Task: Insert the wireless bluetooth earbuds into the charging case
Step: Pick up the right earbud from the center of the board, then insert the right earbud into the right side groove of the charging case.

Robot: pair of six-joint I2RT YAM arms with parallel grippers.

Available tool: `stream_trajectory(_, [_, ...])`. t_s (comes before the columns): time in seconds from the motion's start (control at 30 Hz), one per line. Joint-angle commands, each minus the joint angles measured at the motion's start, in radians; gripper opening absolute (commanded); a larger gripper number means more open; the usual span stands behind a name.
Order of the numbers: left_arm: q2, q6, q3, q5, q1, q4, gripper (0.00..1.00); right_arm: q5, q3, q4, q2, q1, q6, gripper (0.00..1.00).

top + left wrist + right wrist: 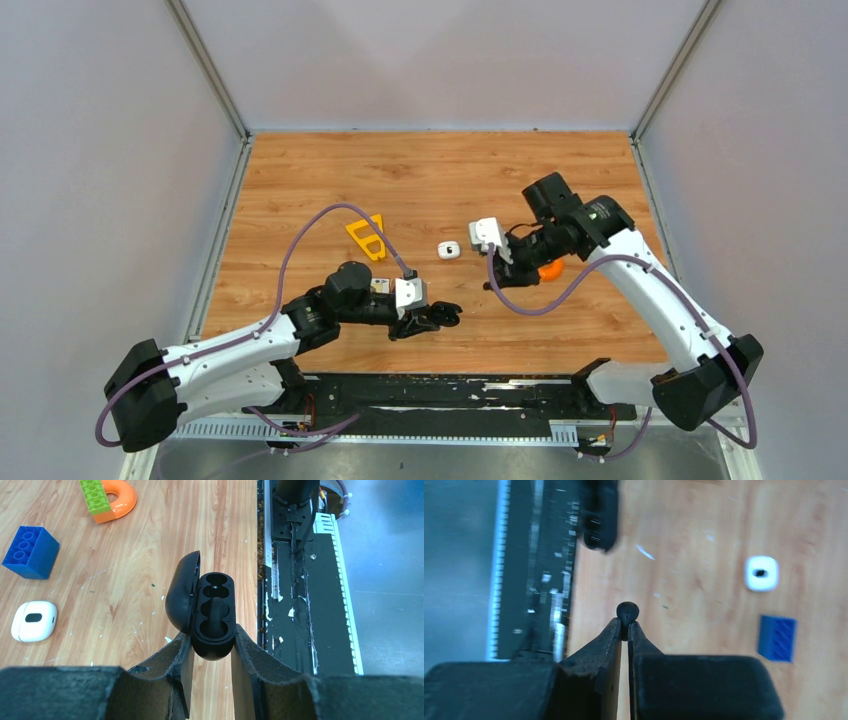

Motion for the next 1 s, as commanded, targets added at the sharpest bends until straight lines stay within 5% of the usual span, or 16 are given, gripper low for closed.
stream_trajectory(0.0, [-0.023, 0.01, 0.024, 0.027, 0.003, 0.042, 0.0, -0.125, 0.029, -0.094, -0.032, 0.11, 0.174, 0.06])
stream_trajectory(0.37, [-0.054, 0.067, 0.029, -0.015, -0.006, -0.014, 0.0, -0.114, 0.095, 0.004, 0.06, 0.271, 0.384, 0.05])
stream_trajectory(0.97, [-0.066, 0.007, 0.023, 0.01, -0.006, 0.041, 0.0, 0.008, 0.078, 0.122, 0.11, 0.329, 0.448, 0.05])
